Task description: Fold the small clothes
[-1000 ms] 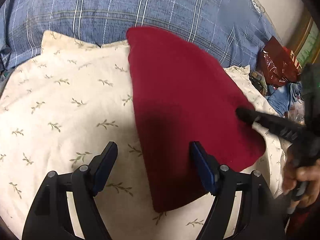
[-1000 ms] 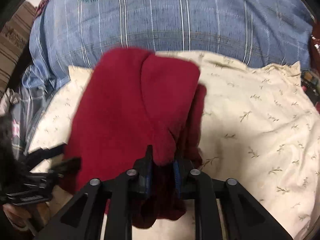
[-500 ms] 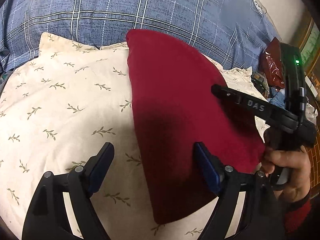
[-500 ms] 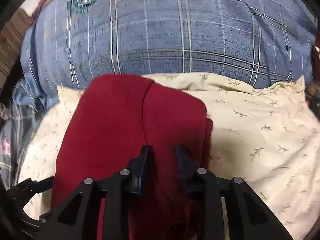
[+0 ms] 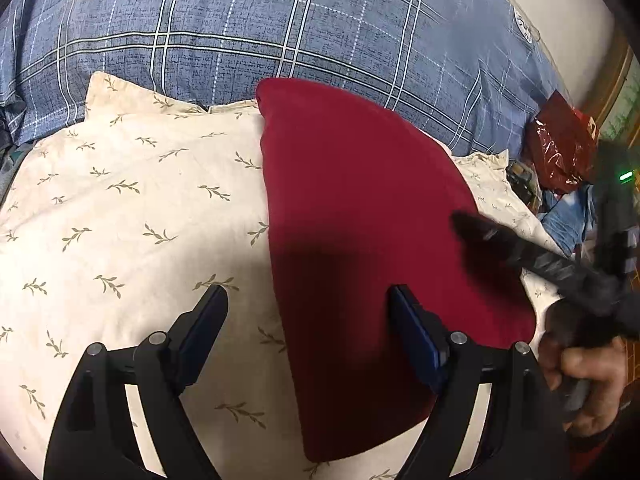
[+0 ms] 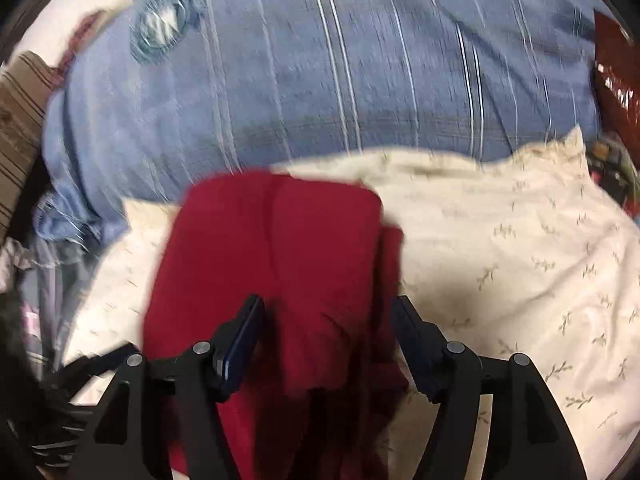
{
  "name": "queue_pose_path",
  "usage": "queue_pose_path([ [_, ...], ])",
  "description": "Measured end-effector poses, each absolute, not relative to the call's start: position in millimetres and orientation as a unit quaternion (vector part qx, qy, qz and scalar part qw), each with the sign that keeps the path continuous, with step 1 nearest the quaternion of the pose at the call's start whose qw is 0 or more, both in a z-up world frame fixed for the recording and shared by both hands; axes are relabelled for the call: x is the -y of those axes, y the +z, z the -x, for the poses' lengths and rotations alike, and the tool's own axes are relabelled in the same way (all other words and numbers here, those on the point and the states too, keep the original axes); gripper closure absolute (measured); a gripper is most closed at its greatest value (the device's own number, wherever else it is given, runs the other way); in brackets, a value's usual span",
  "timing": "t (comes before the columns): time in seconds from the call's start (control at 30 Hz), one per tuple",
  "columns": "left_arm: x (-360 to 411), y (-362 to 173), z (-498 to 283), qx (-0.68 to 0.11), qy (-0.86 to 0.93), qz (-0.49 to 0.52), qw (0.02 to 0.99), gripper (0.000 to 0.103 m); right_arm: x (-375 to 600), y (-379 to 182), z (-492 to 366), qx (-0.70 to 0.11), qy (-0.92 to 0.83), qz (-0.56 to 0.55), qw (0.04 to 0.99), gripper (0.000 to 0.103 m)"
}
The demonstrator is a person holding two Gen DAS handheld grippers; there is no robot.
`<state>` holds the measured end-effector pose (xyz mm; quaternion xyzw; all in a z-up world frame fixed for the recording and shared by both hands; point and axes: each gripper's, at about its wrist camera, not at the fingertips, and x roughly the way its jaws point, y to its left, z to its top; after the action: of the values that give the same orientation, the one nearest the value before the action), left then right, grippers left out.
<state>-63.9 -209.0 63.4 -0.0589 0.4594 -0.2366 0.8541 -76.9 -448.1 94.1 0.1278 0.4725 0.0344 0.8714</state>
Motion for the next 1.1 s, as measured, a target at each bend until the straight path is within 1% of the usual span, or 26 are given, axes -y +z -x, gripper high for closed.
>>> queue_pose_path([
  [0.03,209,63,63,-0.460,-0.237,0.062,0.853,0.020,453,84,74,-0.479,0.046,-0.154,0.863,0.033],
  [0.1,209,62,59,-0.462,-0.244,0.071,0.850,0.020,465,79,73,-0.473,0.055,-0.206,0.855,0.026],
  [0.17,208,61,54,-0.464,-0.255,0.091,0.844,0.020,472,76,68,-0.470,0.068,-0.223,0.852,0.023],
  [0.27,208,55,46,-0.476,-0.271,0.115,0.829,0.018,477,64,62,-0.475,0.097,-0.250,0.838,0.021],
  [0.3,210,51,43,-0.485,-0.279,0.123,0.820,0.017,478,61,59,-0.475,0.103,-0.262,0.834,0.018],
  [0.37,211,44,39,-0.489,-0.290,0.134,0.811,0.015,478,58,54,-0.468,0.110,-0.272,0.834,0.019],
  [0.43,212,45,42,-0.478,-0.295,0.132,0.817,0.015,472,61,52,-0.463,0.118,-0.255,0.841,0.030],
  [0.47,214,46,44,-0.477,-0.300,0.127,0.816,0.015,469,65,53,-0.459,0.119,-0.246,0.845,0.040],
  [0.5,216,48,46,-0.472,-0.311,0.125,0.815,0.027,465,70,56,-0.454,0.117,-0.235,0.851,0.048],
  [0.53,217,50,49,-0.470,-0.312,0.117,0.818,0.033,461,76,59,-0.448,0.118,-0.222,0.858,0.052],
  [0.57,218,53,52,-0.466,-0.308,0.108,0.822,0.035,458,83,63,-0.440,0.121,-0.209,0.865,0.058],
  [0.6,218,57,53,-0.464,-0.308,0.106,0.824,0.040,457,88,65,-0.435,0.126,-0.207,0.867,0.061],
  [0.63,215,60,55,-0.463,-0.309,0.109,0.824,0.047,455,94,67,-0.428,0.130,-0.210,0.869,0.062],
  [0.67,211,64,56,-0.464,-0.311,0.115,0.822,0.049,452,101,71,-0.421,0.135,-0.215,0.871,0.063],
  [0.7,204,71,60,-0.464,-0.314,0.118,0.820,0.051,449,106,75,-0.418,0.142,-0.218,0.870,0.063],
  [0.8,180,96,83,-0.445,-0.304,0.101,0.836,0.051,432,119,87,-0.416,0.184,-0.216,0.864,0.064],
  [0.87,165,105,96,-0.452,-0.280,0.090,0.842,0.051,415,119,94,-0.422,0.214,-0.221,0.853,0.063],
  [0.9,156,107,103,-0.455,-0.266,0.086,0.845,0.051,406,115,94,-0.429,0.221,-0.219,0.848,0.061],
  [1.0,141,96,115,-0.468,-0.225,0.066,0.852,0.051,384,95,93,-0.490,0.185,-0.184,0.832,0.048],
  [1.07,133,88,119,-0.472,-0.197,0.056,0.858,0.051,384,98,98,-0.491,0.174,-0.177,0.835,0.046],
  [1.1,129,88,119,-0.472,-0.189,0.057,0.859,0.048,386,105,102,-0.478,0.173,-0.180,0.842,0.046],
])
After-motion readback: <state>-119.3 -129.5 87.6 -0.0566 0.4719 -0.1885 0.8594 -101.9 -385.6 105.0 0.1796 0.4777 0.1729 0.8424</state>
